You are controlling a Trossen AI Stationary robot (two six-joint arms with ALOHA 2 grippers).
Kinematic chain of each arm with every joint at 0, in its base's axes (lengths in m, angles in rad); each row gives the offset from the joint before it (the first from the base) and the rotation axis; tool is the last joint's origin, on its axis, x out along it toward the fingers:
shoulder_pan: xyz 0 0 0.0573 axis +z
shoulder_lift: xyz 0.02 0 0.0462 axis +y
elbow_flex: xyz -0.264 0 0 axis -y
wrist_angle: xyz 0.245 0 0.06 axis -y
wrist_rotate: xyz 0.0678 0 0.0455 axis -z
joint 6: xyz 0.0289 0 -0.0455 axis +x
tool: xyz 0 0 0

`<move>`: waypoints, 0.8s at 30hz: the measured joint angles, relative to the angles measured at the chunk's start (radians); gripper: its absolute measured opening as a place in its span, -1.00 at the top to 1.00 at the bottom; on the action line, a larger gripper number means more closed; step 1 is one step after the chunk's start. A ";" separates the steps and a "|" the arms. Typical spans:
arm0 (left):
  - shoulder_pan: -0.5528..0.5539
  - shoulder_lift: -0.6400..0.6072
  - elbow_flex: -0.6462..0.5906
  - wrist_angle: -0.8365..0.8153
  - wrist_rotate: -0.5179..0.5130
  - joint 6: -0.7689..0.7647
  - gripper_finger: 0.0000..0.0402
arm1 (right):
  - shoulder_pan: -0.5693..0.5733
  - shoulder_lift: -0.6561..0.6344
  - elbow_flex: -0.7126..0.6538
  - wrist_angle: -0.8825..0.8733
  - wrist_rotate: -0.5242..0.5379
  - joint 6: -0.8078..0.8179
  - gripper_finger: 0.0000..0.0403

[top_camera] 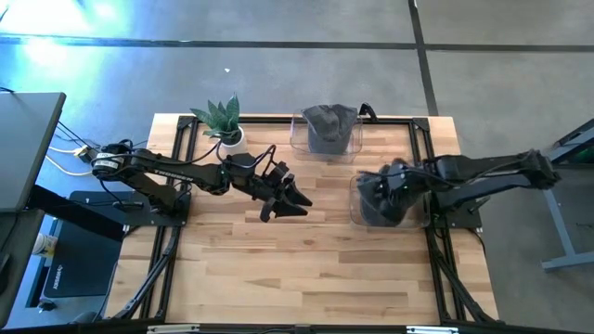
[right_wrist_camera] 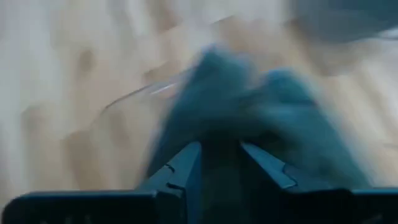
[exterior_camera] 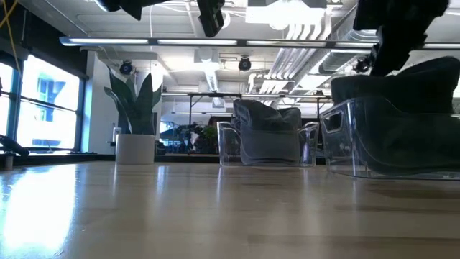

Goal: Pick & Place hat
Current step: Put the black cap into the bottom transparent bin

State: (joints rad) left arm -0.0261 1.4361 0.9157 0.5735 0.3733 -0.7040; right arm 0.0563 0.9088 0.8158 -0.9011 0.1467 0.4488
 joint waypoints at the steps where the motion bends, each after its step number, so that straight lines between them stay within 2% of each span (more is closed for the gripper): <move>1: 0.000 0.000 0.000 0.000 0.000 0.000 -0.05 | -0.008 -0.002 0.000 -0.003 0.040 0.020 0.53; 6: 0.000 0.000 0.000 0.000 0.000 -0.006 -0.05 | -0.052 -0.018 0.000 -0.063 0.130 0.129 0.58; 10: 0.000 0.000 0.000 -0.002 0.002 -0.007 -0.05 | -0.064 -0.056 0.024 -0.070 0.105 0.139 0.58; 12: 0.000 0.000 0.000 -0.005 0.002 -0.007 -0.05 | -0.064 -0.082 0.056 -0.069 0.046 0.130 0.58; 14: 0.000 0.000 0.000 -0.008 0.002 -0.008 -0.05 | -0.064 -0.109 0.085 -0.070 -0.058 0.129 0.58; 18: 0.000 0.000 0.000 -0.008 0.002 -0.008 -0.05 | -0.062 -0.158 0.100 -0.113 -0.398 0.138 0.59; 20: 0.000 0.000 0.000 -0.007 0.003 -0.008 -0.05 | -0.053 -0.176 0.088 -0.160 -0.519 0.145 0.60; 22: 0.000 0.000 0.000 -0.008 0.003 -0.006 -0.05 | -0.044 -0.183 0.077 -0.233 -0.518 0.153 0.62; 24: 0.000 0.000 0.000 -0.007 0.003 -0.002 -0.05 | -0.042 -0.184 0.069 -0.306 -0.393 0.149 0.65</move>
State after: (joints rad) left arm -0.0261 1.4361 0.9155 0.5662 0.3763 -0.7057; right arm 0.0140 0.7252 0.8851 -1.2075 -0.2467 0.5978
